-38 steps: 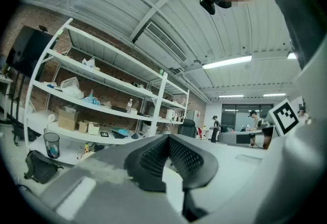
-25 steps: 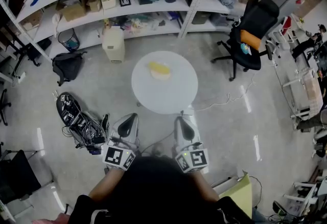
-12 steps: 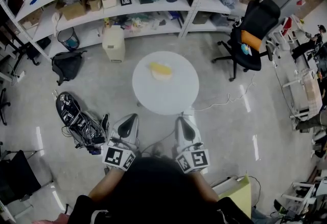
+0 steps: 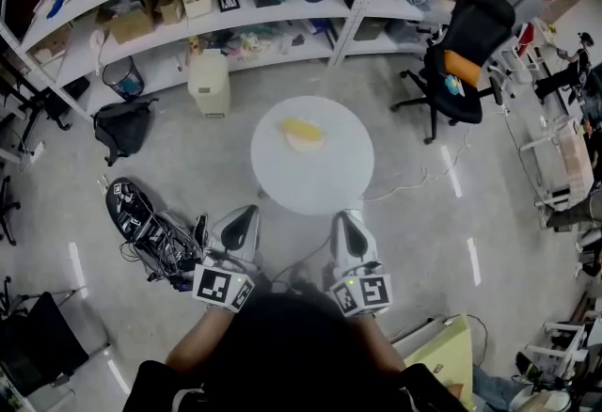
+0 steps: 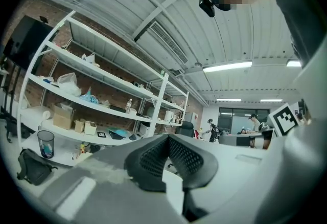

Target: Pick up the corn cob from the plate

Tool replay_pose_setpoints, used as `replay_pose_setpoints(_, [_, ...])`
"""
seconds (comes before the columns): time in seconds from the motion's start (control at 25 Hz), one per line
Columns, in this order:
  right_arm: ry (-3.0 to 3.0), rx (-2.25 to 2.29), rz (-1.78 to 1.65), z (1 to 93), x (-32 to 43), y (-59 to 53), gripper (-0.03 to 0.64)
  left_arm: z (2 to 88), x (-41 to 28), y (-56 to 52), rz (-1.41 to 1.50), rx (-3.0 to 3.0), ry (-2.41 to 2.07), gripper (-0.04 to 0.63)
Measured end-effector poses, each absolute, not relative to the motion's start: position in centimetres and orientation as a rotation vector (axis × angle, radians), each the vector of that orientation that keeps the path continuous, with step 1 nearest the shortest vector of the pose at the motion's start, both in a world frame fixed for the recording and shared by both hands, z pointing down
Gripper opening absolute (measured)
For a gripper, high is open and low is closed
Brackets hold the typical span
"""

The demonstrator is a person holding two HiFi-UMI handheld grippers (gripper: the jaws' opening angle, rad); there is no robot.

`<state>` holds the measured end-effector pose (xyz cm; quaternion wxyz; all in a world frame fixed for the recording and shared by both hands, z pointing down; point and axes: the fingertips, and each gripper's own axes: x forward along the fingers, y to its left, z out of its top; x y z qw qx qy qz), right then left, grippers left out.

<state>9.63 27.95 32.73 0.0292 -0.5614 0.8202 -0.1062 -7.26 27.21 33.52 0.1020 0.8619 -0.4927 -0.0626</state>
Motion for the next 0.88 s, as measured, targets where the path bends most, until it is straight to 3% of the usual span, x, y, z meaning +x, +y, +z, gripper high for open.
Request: replay_pose_setpoints(0.88, [2.431,-1.869,-0.316,32.8,6.5,24.4,0.008,34.3,-11.0,22.8,-0.185,2.565,-1.352,0.0])
